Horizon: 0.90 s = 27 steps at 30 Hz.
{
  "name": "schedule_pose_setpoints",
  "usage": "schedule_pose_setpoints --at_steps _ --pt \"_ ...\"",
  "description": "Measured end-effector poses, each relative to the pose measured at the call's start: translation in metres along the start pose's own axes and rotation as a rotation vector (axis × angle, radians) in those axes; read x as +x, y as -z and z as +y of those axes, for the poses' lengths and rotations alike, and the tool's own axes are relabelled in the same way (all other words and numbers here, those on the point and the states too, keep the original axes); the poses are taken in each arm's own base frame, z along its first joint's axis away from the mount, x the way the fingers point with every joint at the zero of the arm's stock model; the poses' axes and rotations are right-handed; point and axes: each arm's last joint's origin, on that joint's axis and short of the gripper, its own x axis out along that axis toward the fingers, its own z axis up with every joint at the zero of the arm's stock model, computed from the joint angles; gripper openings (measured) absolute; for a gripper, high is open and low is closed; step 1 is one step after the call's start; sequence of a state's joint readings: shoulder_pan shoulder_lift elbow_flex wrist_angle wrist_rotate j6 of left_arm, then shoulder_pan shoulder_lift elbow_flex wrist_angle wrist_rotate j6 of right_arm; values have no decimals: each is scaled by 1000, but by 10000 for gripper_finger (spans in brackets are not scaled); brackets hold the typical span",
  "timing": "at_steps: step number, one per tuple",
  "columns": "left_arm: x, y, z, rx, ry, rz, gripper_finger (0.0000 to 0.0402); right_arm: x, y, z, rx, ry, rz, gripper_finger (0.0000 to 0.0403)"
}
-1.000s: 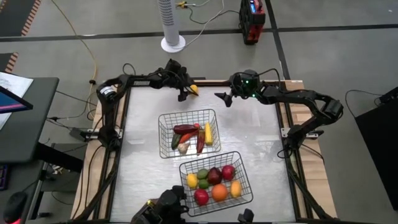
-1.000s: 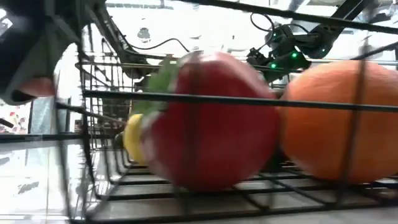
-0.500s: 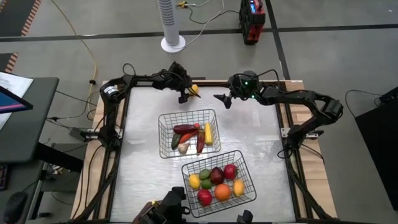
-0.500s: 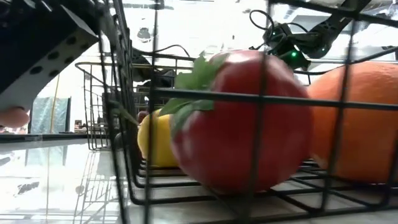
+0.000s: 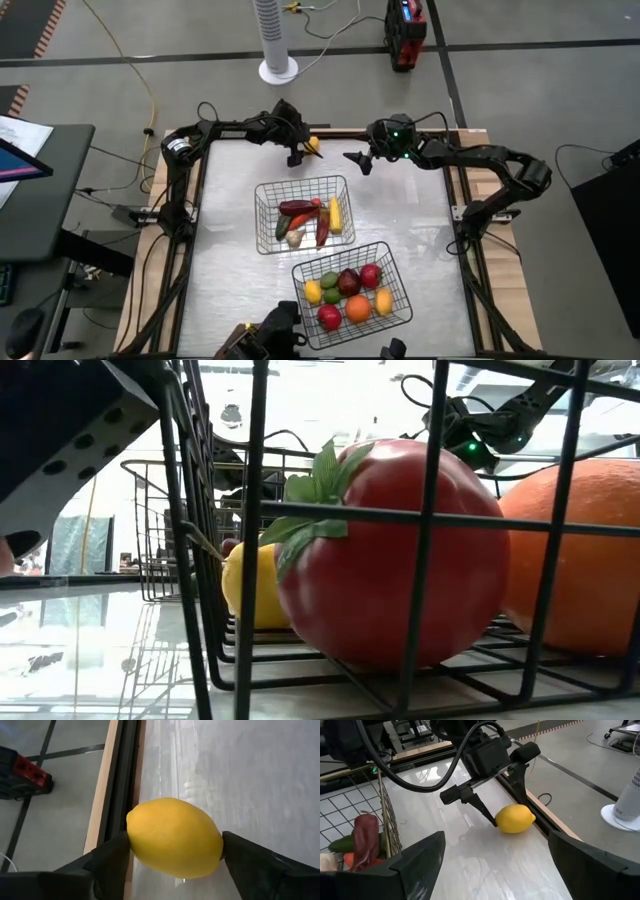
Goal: Sort produce into baskets
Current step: Put the lemon into the bottom wire basket
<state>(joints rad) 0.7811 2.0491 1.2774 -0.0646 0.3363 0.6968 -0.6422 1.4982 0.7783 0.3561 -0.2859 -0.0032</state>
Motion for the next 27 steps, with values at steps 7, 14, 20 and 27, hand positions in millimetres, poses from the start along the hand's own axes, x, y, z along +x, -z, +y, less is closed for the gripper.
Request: schedule_pose_setpoints --at_steps 7,14,20,27 --pt "0 0 0 17 1 2 247 0 0 0 -3 0 0 380" --pt "-6 3 -1 20 22 48 244 0 0 -1 -4 2 1 380" --pt "-32 5 0 -41 72 122 243 -2 0 -7 0 21 -1 380" --pt "-84 -25 -3 -84 132 -9 243 -8 -2 -16 12 51 -2 380"
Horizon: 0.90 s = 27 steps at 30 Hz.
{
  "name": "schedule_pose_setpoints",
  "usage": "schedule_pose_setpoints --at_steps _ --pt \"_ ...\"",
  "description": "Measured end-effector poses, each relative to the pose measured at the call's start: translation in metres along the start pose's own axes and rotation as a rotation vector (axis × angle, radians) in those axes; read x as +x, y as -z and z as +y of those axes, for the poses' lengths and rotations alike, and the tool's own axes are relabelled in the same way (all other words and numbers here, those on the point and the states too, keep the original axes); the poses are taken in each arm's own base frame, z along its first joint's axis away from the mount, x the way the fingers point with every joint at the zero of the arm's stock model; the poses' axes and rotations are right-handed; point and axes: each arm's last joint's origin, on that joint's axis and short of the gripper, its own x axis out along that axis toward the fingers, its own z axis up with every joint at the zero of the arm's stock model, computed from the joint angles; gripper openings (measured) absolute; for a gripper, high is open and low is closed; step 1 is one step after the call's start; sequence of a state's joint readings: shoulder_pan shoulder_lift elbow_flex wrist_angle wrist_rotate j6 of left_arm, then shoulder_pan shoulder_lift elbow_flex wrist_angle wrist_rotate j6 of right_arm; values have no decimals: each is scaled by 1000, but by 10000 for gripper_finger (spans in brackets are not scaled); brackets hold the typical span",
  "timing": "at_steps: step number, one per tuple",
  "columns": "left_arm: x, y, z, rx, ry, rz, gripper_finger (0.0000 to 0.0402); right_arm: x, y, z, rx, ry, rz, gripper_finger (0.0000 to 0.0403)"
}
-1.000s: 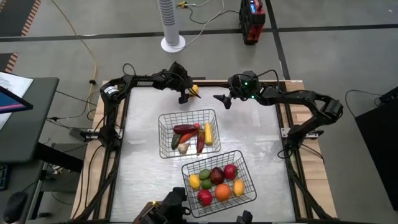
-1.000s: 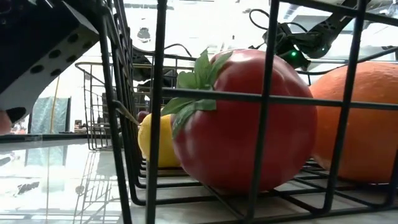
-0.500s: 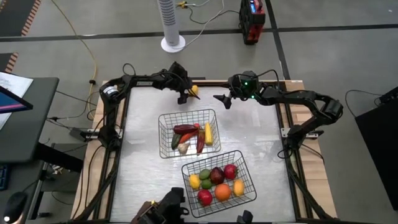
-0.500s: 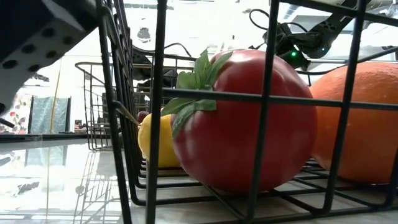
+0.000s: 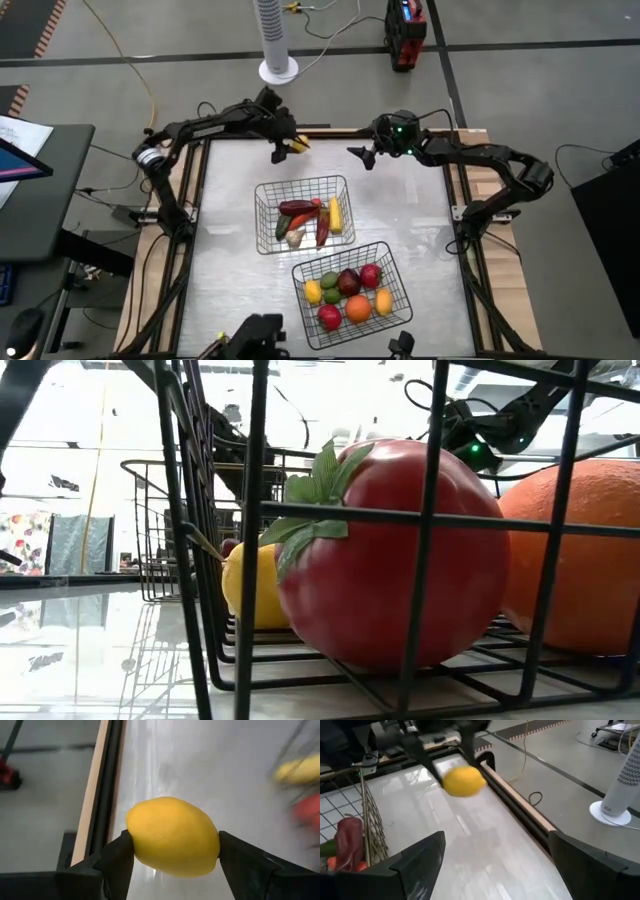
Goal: Sort produce into baskets
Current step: Put the lemon into the bottom wire basket
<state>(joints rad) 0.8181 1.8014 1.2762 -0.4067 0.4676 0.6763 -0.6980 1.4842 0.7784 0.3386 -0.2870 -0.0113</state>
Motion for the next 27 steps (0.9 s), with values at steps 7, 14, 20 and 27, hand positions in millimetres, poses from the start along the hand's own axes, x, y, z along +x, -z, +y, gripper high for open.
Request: schedule_pose_setpoints --at_steps 7,14,20,27 --pt "-35 -47 -42 44 198 -242 243 -26 -17 -3 5 32 -36 380" --pt "-14 -88 -143 201 581 -272 243 -52 -25 2 31 42 -2 380" --pt "-6 -107 -241 366 798 -247 243 -78 -28 15 115 29 52 380" --pt "-2 -114 -317 478 670 -223 243 -86 -30 30 149 16 58 380"
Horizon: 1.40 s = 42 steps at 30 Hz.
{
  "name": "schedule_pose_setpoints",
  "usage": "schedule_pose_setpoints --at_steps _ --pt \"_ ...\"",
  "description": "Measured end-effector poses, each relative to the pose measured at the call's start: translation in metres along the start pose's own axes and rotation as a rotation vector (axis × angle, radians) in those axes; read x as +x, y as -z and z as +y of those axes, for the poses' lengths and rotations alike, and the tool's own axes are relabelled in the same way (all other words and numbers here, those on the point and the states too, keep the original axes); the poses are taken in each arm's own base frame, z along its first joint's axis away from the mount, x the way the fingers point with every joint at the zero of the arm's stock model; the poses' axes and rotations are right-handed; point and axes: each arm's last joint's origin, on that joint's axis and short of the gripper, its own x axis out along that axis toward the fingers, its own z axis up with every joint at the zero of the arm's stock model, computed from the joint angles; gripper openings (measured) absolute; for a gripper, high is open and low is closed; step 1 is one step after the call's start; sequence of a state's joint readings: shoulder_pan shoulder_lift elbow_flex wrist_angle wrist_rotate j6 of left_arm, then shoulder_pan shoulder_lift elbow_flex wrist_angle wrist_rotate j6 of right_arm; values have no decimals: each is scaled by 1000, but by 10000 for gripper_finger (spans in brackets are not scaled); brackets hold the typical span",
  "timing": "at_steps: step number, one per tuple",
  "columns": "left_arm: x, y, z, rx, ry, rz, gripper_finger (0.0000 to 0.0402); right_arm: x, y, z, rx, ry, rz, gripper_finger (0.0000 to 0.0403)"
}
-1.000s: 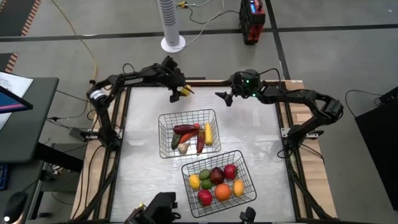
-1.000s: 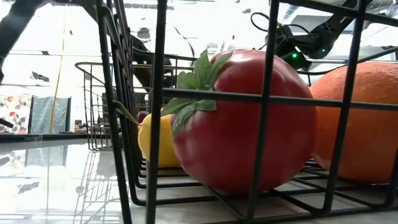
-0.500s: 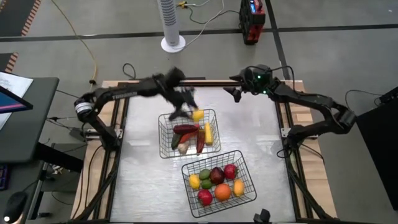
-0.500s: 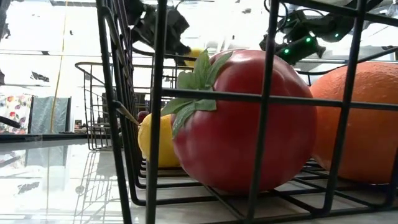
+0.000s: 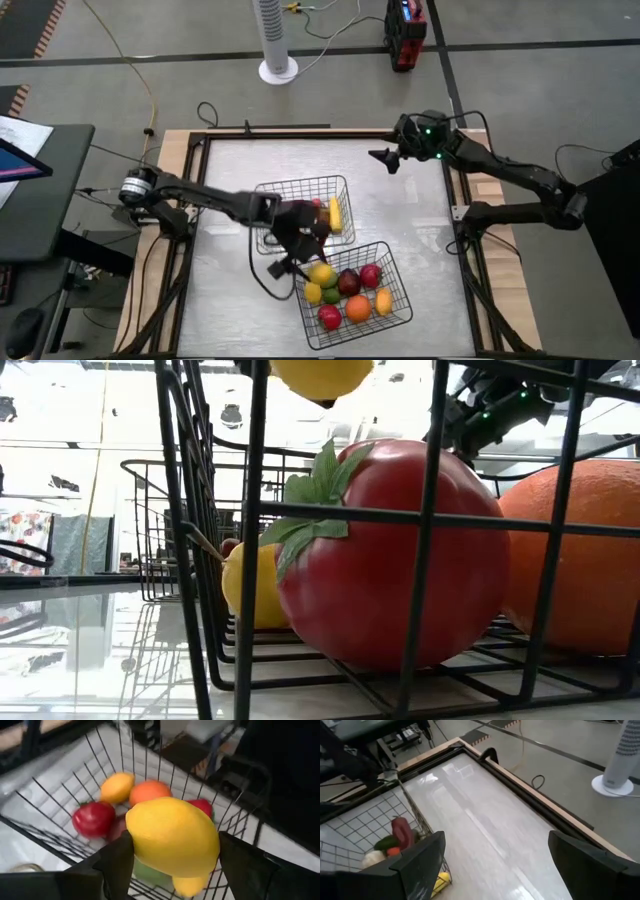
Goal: Sort produce into baskets
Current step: Put the lemon into the bottom wire basket, then return to Home Position
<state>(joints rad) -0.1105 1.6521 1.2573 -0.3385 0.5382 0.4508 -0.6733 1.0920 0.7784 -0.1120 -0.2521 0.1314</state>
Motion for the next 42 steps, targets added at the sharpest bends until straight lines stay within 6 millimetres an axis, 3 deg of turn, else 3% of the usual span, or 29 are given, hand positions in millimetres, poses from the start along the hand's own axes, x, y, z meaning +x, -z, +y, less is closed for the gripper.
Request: schedule_pose_setpoints --at_steps 2,8,13,20,24,30,33,36,42 --pt "13 3 -8 -13 -21 28 245 1 1 3 3 15 1 380" --pt "48 14 -7 -105 -60 -2 272 2 5 13 23 45 33 380" --pt "57 13 -12 -152 -44 -6 318 -6 7 20 16 85 23 380" --pt "63 9 -21 -156 -180 36 360 -28 27 23 38 85 -69 380" --pt "53 1 -26 -149 -279 41 358 -42 50 21 64 66 -186 380" --pt "30 -16 -38 -112 -423 -16 341 -63 76 27 96 -109 -394 380" --pt "20 -12 -48 -93 -474 -102 331 -68 90 30 131 -139 -405 380" --pt "14 5 -58 -113 -529 -153 323 -69 103 33 165 -128 -408 380" --pt "-8 30 -87 -202 -682 -253 314 -77 115 43 200 -119 -469 380"
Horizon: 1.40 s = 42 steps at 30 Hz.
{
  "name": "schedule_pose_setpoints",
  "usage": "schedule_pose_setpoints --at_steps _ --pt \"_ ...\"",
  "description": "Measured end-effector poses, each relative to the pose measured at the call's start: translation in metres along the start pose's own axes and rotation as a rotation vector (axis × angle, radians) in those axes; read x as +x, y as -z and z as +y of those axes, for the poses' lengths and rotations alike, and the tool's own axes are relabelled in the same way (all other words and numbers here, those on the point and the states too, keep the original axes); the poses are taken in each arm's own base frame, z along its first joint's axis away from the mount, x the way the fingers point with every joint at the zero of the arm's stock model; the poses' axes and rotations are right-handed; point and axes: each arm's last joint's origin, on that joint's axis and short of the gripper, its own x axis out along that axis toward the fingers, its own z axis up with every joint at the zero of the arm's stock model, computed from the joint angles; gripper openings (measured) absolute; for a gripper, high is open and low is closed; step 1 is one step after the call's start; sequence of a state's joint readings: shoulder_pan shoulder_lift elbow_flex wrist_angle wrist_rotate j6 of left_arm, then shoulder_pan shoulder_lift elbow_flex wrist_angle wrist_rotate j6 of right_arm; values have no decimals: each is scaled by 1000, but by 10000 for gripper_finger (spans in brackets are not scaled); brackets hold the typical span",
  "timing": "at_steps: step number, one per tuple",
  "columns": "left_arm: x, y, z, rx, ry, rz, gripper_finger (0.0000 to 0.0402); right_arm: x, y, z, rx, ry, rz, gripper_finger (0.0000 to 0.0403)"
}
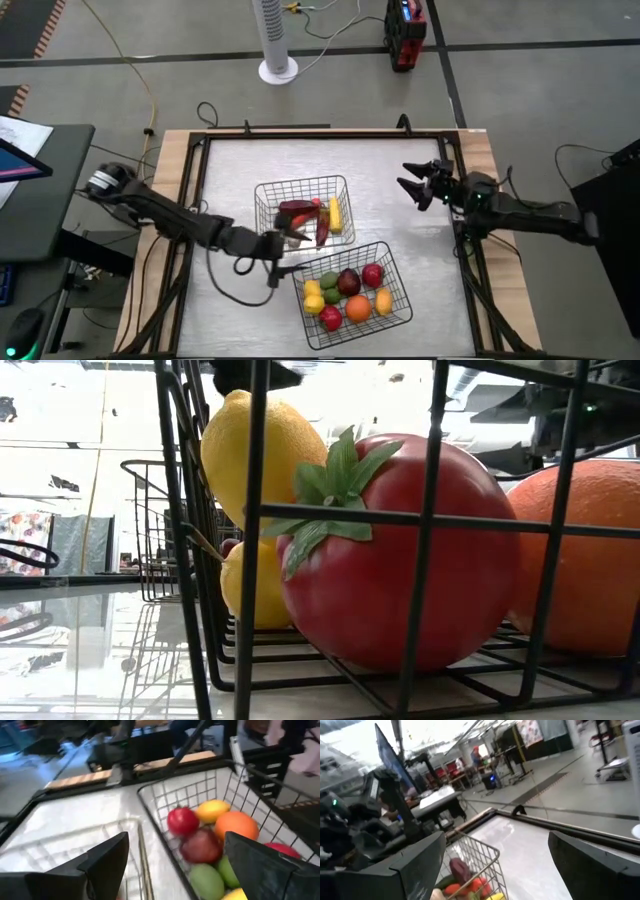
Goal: Sort produce into baskets
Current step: Return to Home Position
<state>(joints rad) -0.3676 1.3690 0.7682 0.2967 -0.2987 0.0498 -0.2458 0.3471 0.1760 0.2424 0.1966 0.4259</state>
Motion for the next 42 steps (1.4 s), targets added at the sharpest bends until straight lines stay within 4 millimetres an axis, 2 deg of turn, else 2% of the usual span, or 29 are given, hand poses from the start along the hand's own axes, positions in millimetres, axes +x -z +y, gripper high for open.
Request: schedule_pose_setpoints --at_steps 4,9,14,23,32,42 --pt "-22 15 -5 -48 -114 -7 313 -6 6 8 -17 25 -23 380" --pt "-37 37 -11 -91 -169 -33 313 -15 12 20 -113 72 -23 380" --pt "-53 58 2 -141 -181 -73 313 -23 18 28 -175 139 -19 375" --pt "-84 74 19 -197 -108 -164 313 -33 25 40 -293 46 36 368" --pt "-109 99 27 -276 -132 -210 313 -49 4 38 -244 38 -83 368" --pt "-125 104 32 -245 -155 -175 313 -60 -14 28 -314 70 -178 368"
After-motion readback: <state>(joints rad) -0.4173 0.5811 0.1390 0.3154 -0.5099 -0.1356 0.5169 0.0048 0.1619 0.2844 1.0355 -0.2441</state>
